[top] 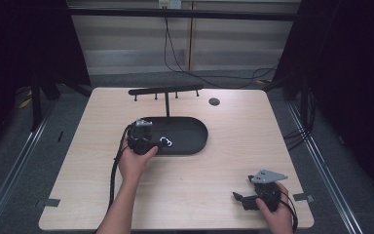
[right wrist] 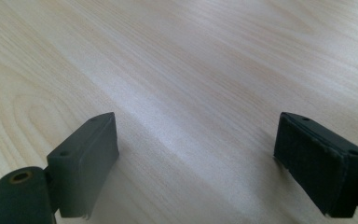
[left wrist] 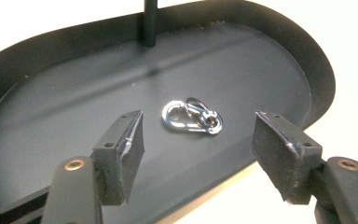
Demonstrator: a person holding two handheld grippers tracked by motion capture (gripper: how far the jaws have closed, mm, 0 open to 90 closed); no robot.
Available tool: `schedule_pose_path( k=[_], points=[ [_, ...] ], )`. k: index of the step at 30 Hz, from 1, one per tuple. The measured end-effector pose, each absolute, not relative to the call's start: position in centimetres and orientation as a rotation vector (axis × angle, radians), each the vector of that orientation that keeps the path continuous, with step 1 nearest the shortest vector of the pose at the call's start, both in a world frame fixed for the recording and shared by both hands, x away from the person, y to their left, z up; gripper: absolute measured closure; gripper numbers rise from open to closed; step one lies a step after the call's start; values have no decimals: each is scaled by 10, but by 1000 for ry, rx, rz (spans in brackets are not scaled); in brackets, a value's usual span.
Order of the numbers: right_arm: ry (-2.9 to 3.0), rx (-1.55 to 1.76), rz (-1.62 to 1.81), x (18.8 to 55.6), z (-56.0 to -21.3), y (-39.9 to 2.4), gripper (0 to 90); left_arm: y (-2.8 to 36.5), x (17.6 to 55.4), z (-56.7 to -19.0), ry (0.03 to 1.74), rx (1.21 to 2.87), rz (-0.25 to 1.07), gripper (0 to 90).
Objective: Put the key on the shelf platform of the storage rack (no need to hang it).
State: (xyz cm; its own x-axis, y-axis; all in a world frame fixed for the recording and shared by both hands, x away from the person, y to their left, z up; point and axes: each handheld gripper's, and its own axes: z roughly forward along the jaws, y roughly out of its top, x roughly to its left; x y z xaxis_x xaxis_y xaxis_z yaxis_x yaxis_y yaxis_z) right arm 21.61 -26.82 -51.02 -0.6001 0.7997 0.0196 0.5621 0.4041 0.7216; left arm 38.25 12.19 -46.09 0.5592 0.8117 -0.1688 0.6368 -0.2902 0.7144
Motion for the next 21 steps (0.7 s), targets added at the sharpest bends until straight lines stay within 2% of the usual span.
schedule_pose_path(
  k=[21],
  points=[
    [2339,1175,1010,216,-510,-268,130,143,364,-461,1128,2038,291,286]
  ],
)
